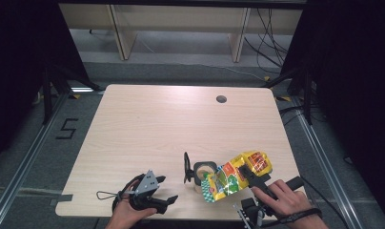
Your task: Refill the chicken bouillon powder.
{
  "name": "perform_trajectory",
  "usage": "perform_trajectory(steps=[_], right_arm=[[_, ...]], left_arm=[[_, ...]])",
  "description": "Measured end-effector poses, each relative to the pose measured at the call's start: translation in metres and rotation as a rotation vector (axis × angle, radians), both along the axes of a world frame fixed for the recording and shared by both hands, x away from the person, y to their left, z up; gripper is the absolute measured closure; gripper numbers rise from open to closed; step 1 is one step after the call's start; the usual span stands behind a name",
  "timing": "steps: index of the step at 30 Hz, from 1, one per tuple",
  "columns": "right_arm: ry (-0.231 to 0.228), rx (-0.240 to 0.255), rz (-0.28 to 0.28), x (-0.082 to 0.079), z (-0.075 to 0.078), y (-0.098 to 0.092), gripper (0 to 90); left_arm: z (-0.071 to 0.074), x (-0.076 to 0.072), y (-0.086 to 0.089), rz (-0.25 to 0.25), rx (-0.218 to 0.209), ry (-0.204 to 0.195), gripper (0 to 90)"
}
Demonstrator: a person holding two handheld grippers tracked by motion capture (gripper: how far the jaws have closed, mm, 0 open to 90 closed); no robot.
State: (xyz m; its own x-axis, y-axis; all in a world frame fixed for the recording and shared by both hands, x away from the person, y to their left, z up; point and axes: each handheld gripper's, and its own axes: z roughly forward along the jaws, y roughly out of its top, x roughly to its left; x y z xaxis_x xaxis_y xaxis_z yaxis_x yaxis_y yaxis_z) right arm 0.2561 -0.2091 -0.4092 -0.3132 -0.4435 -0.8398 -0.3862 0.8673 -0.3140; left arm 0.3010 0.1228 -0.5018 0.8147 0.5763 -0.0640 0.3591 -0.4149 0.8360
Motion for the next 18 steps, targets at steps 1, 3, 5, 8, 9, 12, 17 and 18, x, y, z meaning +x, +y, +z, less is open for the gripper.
perform_trajectory(steps=[1, 3, 5, 8, 9, 12, 17, 18], right_arm=[[-0.006, -0.013, 0.032, 0.0012, 0.0011, 0.0011, 54.6], [-0.016, -0.009, 0.043, 0.0007, 0.0031, 0.0013, 54.6], [-0.013, -0.010, 0.026, 0.0003, 0.0044, -0.0003, 54.6], [-0.008, -0.009, 0.006, 0.0005, 0.0023, -0.0007, 54.7], [-0.003, -0.017, 0.002, 0.0006, 0.0017, -0.0001, 54.9], [-0.010, -0.011, 0.026, 0.0010, 0.0021, 0.0001, 55.0], [-0.013, -0.002, 0.010, 0.0002, 0.0024, -0.0014, 55.1], [-0.014, -0.006, 0.019, 0.0014, 0.0023, -0.0005, 55.2]], left_arm=[[-0.0005, -0.0003, -0.0001, 0.003, -0.006, 0.001, 20.7], [0.0005, 0.0007, 0.0013, 0.002, 0.018, -0.001, 20.7], [-0.0002, -0.0003, -0.0002, 0.003, -0.004, 0.004, 20.7], [0.0000, 0.0002, -0.0001, 0.000, 0.000, -0.001, 20.7], [0.0001, -0.0002, -0.0001, 0.005, -0.003, 0.004, 20.7], [0.0008, 0.0010, 0.0017, -0.006, 0.023, -0.011, 20.8], [-0.0002, -0.0002, -0.0002, 0.002, -0.001, 0.001, 20.8], [0.0002, 0.0003, 0.0005, 0.003, 0.010, 0.001, 20.8]])
